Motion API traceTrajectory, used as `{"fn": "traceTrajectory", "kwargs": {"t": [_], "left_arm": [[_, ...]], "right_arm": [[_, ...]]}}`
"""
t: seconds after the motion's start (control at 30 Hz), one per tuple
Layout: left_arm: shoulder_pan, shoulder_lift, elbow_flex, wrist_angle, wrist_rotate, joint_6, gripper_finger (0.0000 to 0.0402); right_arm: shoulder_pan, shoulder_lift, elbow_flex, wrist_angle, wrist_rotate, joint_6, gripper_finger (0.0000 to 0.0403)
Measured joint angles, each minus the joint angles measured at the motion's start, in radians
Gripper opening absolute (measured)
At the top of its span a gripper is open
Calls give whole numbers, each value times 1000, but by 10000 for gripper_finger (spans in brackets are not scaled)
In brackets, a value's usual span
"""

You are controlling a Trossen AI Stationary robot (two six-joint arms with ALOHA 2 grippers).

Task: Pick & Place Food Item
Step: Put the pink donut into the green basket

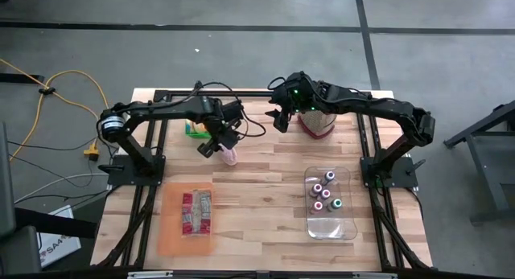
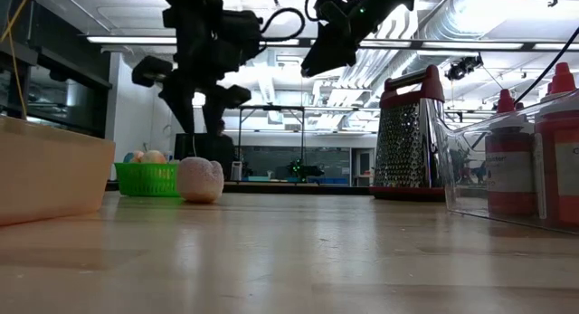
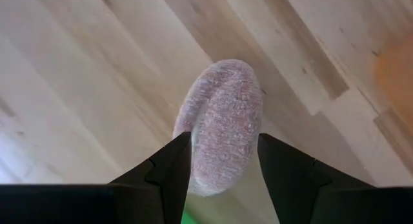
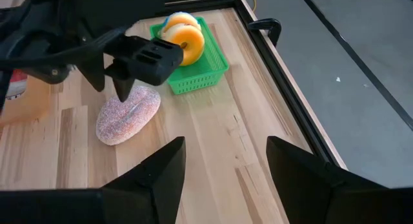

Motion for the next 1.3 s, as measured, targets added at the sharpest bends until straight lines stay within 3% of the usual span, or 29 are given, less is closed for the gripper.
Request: {"fn": "traceTrajectory", "kwargs": {"t": [0.63,0.97,1.3], "left_arm": [[-4,4,0,52,-38,-46,173],[-15,4,0,92,-37,-265,173],[-18,4,0,121,-34,-208,173]], "right_arm": [[0,0,0,14,0,0,205],[0,0,0,15,0,0,205],[0,0,0,15,0,0,205]]}}
